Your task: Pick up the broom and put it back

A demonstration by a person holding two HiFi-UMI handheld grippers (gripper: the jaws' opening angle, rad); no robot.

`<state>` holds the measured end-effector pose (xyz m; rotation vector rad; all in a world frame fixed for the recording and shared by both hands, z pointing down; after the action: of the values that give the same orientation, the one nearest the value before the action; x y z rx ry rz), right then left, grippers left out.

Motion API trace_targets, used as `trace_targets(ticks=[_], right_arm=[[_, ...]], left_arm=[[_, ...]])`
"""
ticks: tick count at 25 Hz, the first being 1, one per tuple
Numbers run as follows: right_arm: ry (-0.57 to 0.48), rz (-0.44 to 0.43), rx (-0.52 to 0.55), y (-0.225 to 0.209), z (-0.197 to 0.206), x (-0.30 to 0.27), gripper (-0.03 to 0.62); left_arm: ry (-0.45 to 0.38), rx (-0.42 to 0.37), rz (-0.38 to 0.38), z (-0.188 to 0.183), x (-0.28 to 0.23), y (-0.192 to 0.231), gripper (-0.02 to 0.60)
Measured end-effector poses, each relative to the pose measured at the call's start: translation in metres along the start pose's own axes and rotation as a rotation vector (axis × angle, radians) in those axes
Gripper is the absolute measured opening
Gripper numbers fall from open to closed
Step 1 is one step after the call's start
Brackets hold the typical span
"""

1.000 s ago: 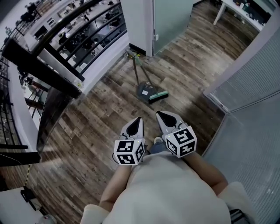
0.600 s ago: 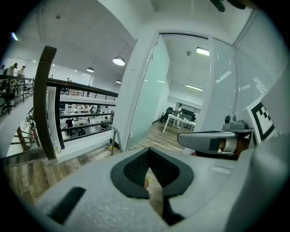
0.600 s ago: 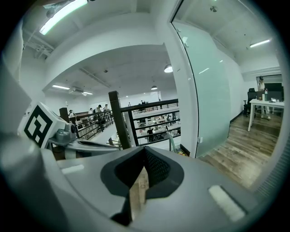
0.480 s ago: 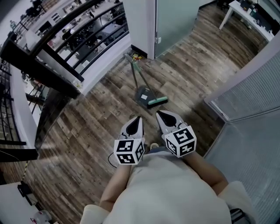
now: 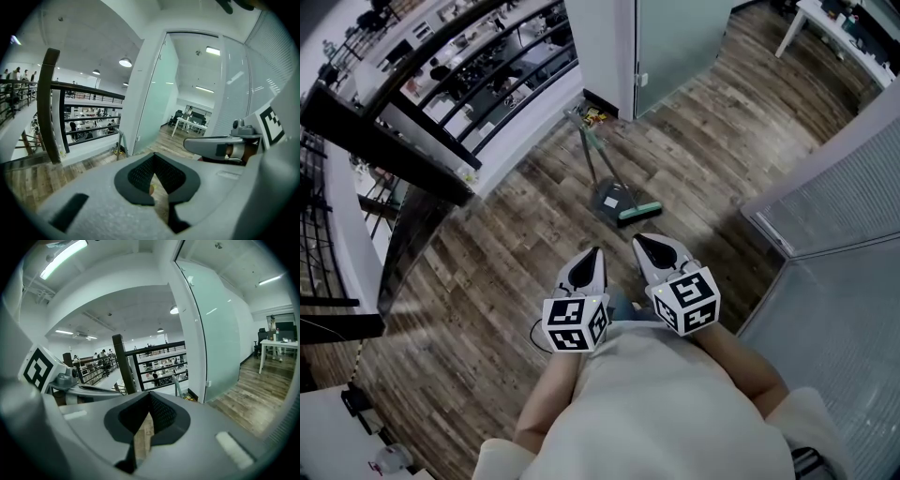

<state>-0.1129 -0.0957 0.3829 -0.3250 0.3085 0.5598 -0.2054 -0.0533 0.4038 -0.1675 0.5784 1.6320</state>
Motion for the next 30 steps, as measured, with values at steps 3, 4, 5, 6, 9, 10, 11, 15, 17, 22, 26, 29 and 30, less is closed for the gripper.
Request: trace_targets(ticks=[3, 4, 5, 6, 9, 10, 11, 15, 17, 22, 26, 29, 30], right_arm=[[-0.006, 0.012, -0.003, -0.003, 0.001, 0.001, 0.005], [-0.007, 0.016, -0.004, -0.004, 0.001, 0.001, 0.005], [-0.007, 0.019, -0.004, -0.006, 0.002, 0.001, 0.005], [-0.007, 0.022, -0.004, -0.007, 0.002, 0.001, 0.005], [-0.008, 0.026, -0.002, -0.007, 0.000, -0.001, 0.005], [-0.009, 0.027, -0.003, -0.007, 0.000, -0.001, 0.005], [-0.009, 0.028, -0.003, -0.007, 0.000, -0.002, 0.005], [0.000, 0.032, -0.004, -0.010, 0.002, -0.004, 0.005], [0.006, 0.033, -0.007, -0.013, 0.003, -0.005, 0.005], [0.018, 0.039, 0.003, -0.023, 0.001, -0.017, 0.005], [0.016, 0.056, -0.003, -0.037, -0.006, -0.034, 0.005], [0.019, 0.064, -0.009, -0.045, -0.013, -0.050, 0.005], [0.019, 0.064, -0.010, -0.048, -0.015, -0.055, 0.005]], left_arm=[[-0.006, 0.006, -0.003, -0.001, -0.001, 0.002, 0.005], [-0.009, 0.007, -0.003, -0.001, -0.001, 0.001, 0.005], [-0.011, 0.008, -0.003, -0.001, -0.002, 0.001, 0.005], [-0.013, 0.009, -0.002, -0.001, -0.002, 0.000, 0.005], [-0.013, 0.012, 0.000, -0.001, -0.001, 0.001, 0.005], [-0.013, 0.012, -0.001, -0.001, -0.001, 0.002, 0.005], [-0.012, 0.013, -0.002, -0.001, -0.001, 0.003, 0.005], [-0.008, 0.023, -0.005, -0.001, -0.006, 0.007, 0.005], [-0.008, 0.024, -0.006, -0.002, -0.010, 0.009, 0.005], [-0.004, 0.029, -0.002, -0.008, -0.026, 0.016, 0.005], [0.006, 0.018, 0.008, -0.018, -0.043, 0.026, 0.005], [0.011, 0.012, 0.013, -0.030, -0.058, 0.035, 0.005], [0.011, 0.012, 0.015, -0.034, -0.062, 0.039, 0.005]])
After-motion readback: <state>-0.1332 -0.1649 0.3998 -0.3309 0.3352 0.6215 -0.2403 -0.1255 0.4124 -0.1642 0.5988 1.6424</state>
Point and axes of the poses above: the fingertips, and each gripper's own axes: x backward along the fingers, y to its left, z out of its underside, the point moved 3 cm from there along x, backward along the fingers, and after that the axes turned 2 degrees about -z, right-handed, at the moved point
